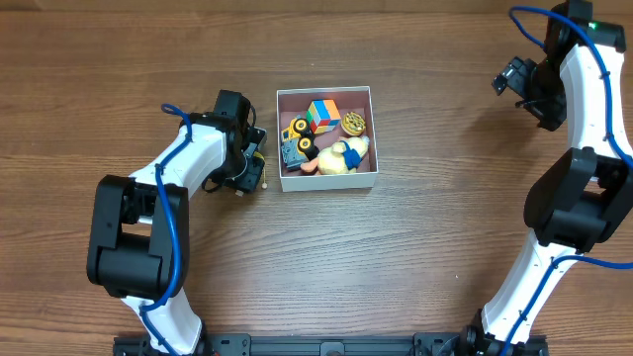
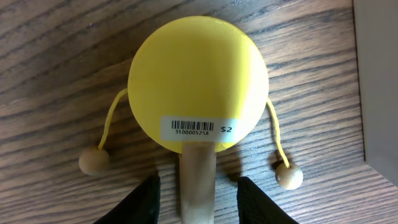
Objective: Pack container
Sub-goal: 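Lift the drum with left gripper and hold it beside the box, then swing the drum over the box and release it inside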
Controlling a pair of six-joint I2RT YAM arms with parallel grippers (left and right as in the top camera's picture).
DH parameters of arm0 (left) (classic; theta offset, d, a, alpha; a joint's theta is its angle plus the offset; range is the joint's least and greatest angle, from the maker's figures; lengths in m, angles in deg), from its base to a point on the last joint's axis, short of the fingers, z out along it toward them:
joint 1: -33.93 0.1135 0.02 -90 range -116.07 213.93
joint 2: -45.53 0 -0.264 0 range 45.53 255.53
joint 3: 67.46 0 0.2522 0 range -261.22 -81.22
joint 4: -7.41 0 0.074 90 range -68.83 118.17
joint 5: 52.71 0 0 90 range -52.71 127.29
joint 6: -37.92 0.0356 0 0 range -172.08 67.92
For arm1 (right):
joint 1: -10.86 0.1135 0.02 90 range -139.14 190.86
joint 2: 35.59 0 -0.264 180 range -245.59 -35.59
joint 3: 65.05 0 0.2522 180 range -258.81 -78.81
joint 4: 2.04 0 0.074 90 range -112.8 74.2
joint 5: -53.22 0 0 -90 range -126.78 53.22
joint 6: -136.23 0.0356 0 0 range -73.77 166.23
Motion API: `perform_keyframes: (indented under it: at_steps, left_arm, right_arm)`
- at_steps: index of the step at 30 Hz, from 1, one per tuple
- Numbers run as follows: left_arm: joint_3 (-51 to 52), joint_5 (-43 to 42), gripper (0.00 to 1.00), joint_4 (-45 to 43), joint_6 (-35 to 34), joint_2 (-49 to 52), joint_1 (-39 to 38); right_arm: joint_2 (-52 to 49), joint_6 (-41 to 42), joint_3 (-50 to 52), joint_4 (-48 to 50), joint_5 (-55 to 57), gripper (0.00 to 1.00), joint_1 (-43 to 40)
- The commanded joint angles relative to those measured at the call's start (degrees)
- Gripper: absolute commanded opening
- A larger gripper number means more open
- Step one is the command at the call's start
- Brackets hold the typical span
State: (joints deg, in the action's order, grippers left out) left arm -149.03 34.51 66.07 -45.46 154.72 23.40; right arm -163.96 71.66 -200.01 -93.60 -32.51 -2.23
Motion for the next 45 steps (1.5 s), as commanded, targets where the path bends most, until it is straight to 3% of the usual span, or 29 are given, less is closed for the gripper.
perform_keyframes:
  at_steps: [1,14,22,30,37,45]
  left_arm:
    - [0.3,0.4,0.31,-0.2,1.1,0.2,-0.4]
    - [0.2,0.4,0.19,-0.2,0.7,0.2,-0.4]
    - [-2.1,0.4,0.04,1.1,-1.1,0.2,-0.4]
    - [-12.5,0.5,0.04,8.3,-1.5,0.2,-0.4]
    - [-28.6,-0.2,0.05,17.9,-2.2,0.2,-1.1]
    - [-37.4,-1.7,0.12,17.8,-2.2,0.2,-9.5]
  right_arm:
    - [0.3,-0.1,0.2,0.2,0.1,1.00,0.1]
    - [0.3,-0.1,0.2,0.2,0.1,1.00,0.1]
    - [0.3,-0.1,0.2,0.2,0.1,1.00,0.1]
    - [0.3,-0.1,0.2,0.2,0.1,1.00,0.1]
    - [0.3,-0.1,0.2,0.2,0.1,1.00,0.1]
    - [0.3,-0.1,0.2,0.2,0.1,1.00,0.1]
